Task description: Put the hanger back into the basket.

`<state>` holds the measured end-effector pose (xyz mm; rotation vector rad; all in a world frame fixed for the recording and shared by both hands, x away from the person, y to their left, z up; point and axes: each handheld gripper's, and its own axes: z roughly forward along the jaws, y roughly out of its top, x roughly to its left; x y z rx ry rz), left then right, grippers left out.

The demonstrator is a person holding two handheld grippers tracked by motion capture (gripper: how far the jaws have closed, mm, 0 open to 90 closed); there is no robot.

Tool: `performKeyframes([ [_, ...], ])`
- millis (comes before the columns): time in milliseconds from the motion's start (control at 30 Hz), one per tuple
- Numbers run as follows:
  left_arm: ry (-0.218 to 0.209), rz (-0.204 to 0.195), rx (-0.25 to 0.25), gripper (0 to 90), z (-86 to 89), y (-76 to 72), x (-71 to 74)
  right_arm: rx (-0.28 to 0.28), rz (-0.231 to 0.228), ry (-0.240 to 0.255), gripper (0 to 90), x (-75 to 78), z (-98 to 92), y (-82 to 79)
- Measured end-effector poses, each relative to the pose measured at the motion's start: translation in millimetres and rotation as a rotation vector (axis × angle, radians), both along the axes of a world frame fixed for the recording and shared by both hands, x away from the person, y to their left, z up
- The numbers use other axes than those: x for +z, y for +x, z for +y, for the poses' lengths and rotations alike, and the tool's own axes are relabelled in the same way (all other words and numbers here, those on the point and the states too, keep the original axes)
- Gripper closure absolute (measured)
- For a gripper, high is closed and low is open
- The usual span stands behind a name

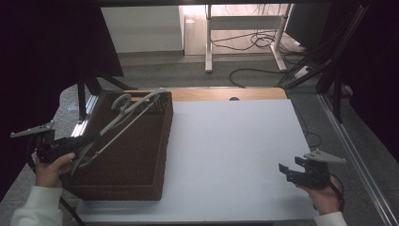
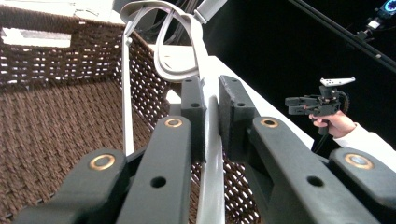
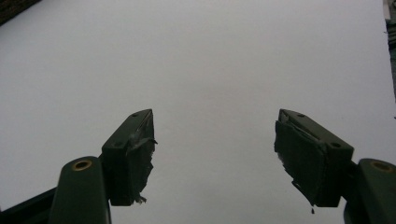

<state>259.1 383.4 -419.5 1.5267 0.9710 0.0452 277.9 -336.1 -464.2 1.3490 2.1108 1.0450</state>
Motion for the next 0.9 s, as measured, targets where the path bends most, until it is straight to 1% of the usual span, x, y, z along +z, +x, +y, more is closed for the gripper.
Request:
performKeyframes([
  [67, 0.003, 0.000, -0.003, 81.5, 2.2, 0.2, -4.5, 0.003, 0.001, -0.003, 29.2, -0.2, 0.3, 0.1],
  [133, 0.000, 0.008, 0.005, 81.5, 3.6, 0.8, -9.2, 0.005, 0.001, -0.002, 29.2, -0.2, 0.6, 0.1],
  [200, 0.002, 0.017, -0.002, 81.5, 4.3, 3.0, -14.6, 0.005, 0.001, -0.002, 29.2, -0.3, 0.6, 0.2],
  [267, 0.010, 0.030, -0.001, 81.4, 2.5, 5.2, -18.9, 0.004, 0.005, -0.001, 29.2, -0.8, 0.7, 0.4],
  [333, 0.014, 0.034, -0.004, 81.4, 0.9, 6.7, -22.2, 0.004, 0.007, -0.002, 29.2, -1.1, 0.9, 0.4],
  [433, 0.010, 0.034, 0.011, 81.2, 2.6, 6.4, -23.4, 0.005, 0.007, -0.002, 29.2, -0.9, 0.8, 0.4],
  [467, 0.019, 0.035, 0.025, 80.5, 3.1, 6.3, -23.7, 0.005, 0.007, -0.001, 29.2, -0.9, 0.7, 0.4],
  [500, 0.022, 0.037, 0.033, 75.5, 3.8, 6.5, -24.0, 0.005, 0.007, -0.001, 29.2, -0.9, 0.6, 0.4],
  [567, 0.041, 0.064, 0.065, 54.2, 4.0, 7.0, -24.0, 0.006, 0.007, -0.001, 29.1, -0.9, 0.6, 0.3],
  [633, 0.065, 0.085, 0.070, 42.0, 2.5, 7.1, -23.8, 0.007, 0.007, -0.003, 29.1, -1.0, 0.4, 0.2],
  [667, 0.077, 0.090, 0.073, 37.9, 0.9, 6.9, -23.6, 0.006, 0.008, -0.002, 29.1, -1.0, 0.3, 0.3],
  [767, 0.121, 0.096, 0.077, 31.1, -6.1, 6.3, -21.5, 0.005, 0.007, -0.001, 29.1, -0.9, 0.4, 0.5],
  [900, 0.160, 0.097, 0.078, 28.8, -15.9, 5.7, -16.7, 0.008, 0.006, -0.001, 29.1, -1.0, 1.1, 0.7],
])
